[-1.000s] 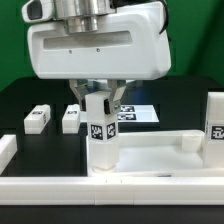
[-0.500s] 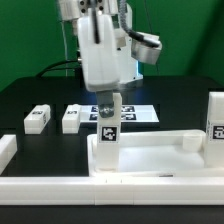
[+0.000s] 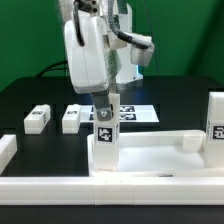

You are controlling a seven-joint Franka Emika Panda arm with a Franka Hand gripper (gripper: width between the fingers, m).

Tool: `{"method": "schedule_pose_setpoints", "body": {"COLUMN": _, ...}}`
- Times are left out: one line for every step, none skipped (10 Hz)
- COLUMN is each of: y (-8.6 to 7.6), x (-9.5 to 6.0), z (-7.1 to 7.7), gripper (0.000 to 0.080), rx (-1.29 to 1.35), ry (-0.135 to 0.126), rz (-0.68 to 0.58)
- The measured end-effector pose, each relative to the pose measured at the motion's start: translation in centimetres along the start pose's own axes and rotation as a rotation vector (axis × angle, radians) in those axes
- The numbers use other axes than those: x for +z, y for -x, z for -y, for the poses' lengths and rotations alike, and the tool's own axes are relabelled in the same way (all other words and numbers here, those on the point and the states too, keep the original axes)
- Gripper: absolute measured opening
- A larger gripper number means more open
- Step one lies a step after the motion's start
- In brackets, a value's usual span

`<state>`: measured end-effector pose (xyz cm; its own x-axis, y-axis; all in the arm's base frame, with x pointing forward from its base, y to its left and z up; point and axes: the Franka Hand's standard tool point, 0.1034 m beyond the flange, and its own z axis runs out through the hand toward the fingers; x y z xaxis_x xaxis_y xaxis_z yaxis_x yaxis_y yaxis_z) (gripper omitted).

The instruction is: Assemble desk

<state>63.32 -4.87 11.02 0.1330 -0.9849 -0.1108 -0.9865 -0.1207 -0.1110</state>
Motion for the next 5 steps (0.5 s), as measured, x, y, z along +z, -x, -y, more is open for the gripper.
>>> {"method": "schedule_pose_setpoints", "body": {"y": 0.31, "x": -0.65, "z": 0.48, "gripper": 0.0618, "rx": -0.180, "ry": 0.015, "rz": 0.011}}
{"method": "schedule_pose_setpoints", "body": {"y": 0.47, "x": -0.86, "z": 0.59, "gripper": 0.0640, "rx": -0.259, "ry": 0.010, "rz": 0.011}}
{"method": "schedule_pose_setpoints", "body": {"y": 0.32, "x": -0.60, "z": 0.51, "gripper": 0.0647, "rx": -0.321, "ry": 0.011, "rz": 0.009}}
{"method": "schedule_pose_setpoints", "body": {"y": 0.31, "x": -0.55, "z": 0.49, "gripper": 0.0647, "rx": -0.379, "ry": 0.012, "rz": 0.009}}
{"method": "schedule_pose_setpoints", "body": {"y": 0.29, "x": -0.54, "z": 0.48, "gripper": 0.0647, "rx": -0.475, "ry": 0.012, "rz": 0.010}}
